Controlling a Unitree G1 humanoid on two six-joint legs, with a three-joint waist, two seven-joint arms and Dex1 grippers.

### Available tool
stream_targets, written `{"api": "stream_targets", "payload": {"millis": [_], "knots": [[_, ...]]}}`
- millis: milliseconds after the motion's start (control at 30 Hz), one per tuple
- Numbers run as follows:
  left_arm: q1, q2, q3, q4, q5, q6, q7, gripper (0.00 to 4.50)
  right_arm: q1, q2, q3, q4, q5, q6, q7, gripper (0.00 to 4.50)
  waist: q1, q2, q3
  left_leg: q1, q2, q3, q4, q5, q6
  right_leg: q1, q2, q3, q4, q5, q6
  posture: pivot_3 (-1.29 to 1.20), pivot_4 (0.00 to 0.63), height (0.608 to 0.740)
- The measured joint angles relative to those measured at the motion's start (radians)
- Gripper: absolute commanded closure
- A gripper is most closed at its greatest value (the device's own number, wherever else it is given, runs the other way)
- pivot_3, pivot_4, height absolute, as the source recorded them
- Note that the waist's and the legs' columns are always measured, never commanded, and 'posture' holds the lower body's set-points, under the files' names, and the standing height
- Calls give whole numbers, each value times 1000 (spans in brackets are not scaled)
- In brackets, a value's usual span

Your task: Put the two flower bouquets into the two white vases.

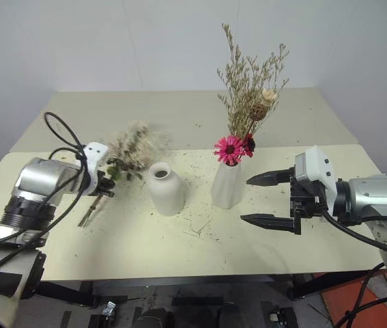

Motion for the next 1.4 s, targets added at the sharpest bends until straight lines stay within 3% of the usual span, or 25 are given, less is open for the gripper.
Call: {"api": "stream_targets", "payload": {"millis": [100,233,400,700,1400], "knots": [[-2,-40,142,-4,-25,-137,50,4364,2,0,-4,4,1,2,-2,0,2,0,0,-1,0,0,0,0,0,0,-1,0,0,0,0,0,150,740],[2,-57,260,-93,-175,-239,-88,4364,-1,0,-4,11,2,12,-5,0,1,0,0,-3,0,0,1,0,-1,-1,-1,-1,1,1,1,0,150,740],[7,-75,331,-213,-381,-373,-323,4364,-26,0,-4,10,22,38,-27,0,0,0,0,-2,-1,1,2,0,-1,0,-1,0,0,1,1,0,150,740],[-10,-78,357,-172,-605,-416,-590,4364,-53,0,-3,10,39,82,-62,0,-3,1,0,-1,0,1,4,0,0,1,0,0,0,1,1,0,150,740],[-24,-209,253,-59,-565,-628,-636,4364,24,0,-81,-9,77,106,-97,0,-2,0,0,-2,0,1,4,0,0,1,0,0,-1,1,1,0,150,740]]}}
